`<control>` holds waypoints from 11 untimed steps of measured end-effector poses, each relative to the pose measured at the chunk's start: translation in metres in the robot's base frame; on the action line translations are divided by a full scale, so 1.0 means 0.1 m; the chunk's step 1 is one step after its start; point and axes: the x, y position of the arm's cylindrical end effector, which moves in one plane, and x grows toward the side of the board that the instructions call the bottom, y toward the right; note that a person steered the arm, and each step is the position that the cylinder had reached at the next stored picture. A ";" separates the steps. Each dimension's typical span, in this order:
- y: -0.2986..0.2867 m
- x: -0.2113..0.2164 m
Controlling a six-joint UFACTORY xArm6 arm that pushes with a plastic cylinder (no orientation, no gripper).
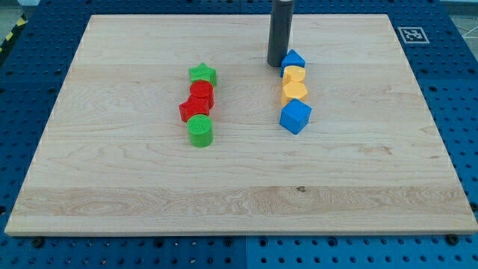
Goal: Point your arm closer to the blue triangle
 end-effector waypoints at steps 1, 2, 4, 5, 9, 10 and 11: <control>0.02 0.00; 0.02 -0.04; 0.10 -0.51; 0.29 -0.38; 0.49 -0.10; 0.49 -0.10; 0.49 -0.09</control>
